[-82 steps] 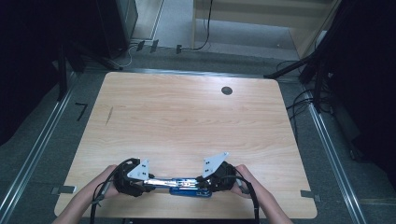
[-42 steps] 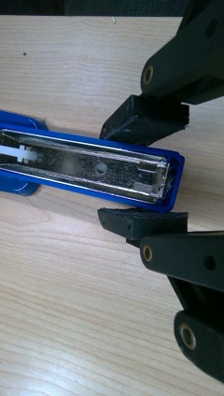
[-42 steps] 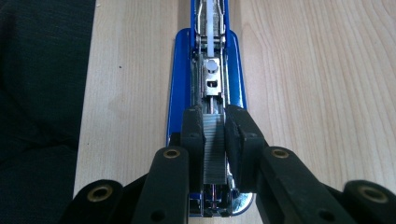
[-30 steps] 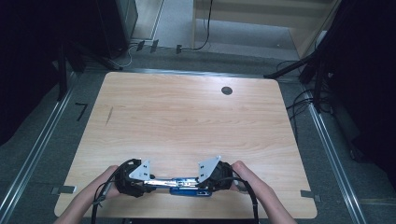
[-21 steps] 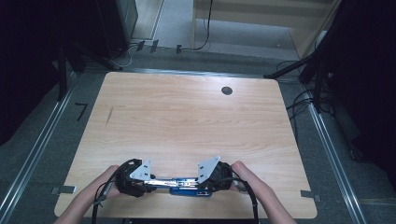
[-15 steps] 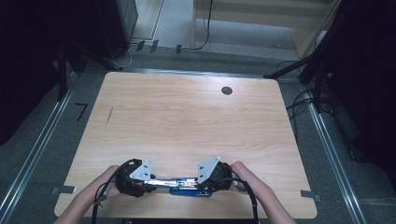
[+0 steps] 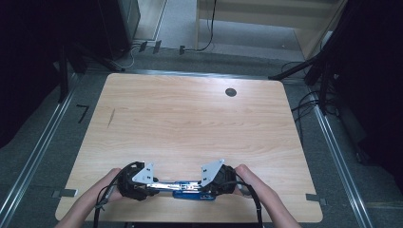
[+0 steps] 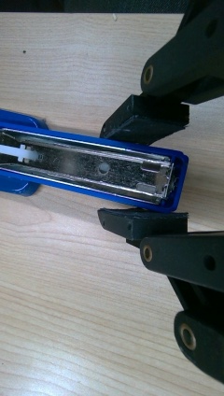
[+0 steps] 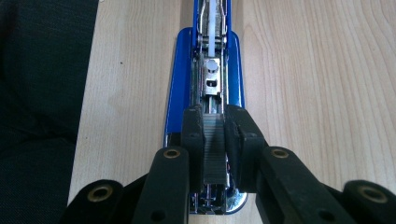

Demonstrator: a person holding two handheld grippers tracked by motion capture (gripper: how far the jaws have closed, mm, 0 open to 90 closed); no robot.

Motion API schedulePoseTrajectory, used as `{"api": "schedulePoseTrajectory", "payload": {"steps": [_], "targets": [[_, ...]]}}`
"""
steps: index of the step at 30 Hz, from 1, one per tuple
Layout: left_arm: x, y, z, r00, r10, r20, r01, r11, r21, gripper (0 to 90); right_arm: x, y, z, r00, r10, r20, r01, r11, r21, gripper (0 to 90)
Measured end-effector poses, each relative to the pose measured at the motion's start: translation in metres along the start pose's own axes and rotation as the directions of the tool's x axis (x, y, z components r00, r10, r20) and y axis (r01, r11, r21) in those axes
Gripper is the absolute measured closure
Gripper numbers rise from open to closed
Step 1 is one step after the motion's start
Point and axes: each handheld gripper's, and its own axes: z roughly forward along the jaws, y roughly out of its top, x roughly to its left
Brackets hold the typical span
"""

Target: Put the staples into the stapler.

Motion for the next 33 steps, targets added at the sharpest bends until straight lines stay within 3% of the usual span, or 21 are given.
{"api": "schedulePoseTrajectory", "payload": {"steps": [4, 15, 33], "targets": [[0.0001, 0.0000, 0.0001, 1.0000, 0.000, 0.001, 0.000, 1.0000, 0.000, 59.3, 0.0004, 0.0013, -0.0016, 1.0000, -0.003, 0.000, 0.003, 1.000, -0.010, 79.7], [0.0000, 0.0003, 0.0002, 1.0000, -0.001, 0.000, 0.001, 1.0000, 0.001, 59.4, 0.0018, 0.0027, 0.0017, 1.0000, 0.000, 0.008, 0.000, 1.000, 0.027, 79.5], [-0.0004, 0.0007, 0.0005, 1.0000, 0.001, -0.003, -0.001, 1.0000, 0.003, 59.4, 0.0066, 0.0102, 0.0030, 0.9981, -0.049, 0.039, 0.046, 0.996, 0.075, 79.0]]}}
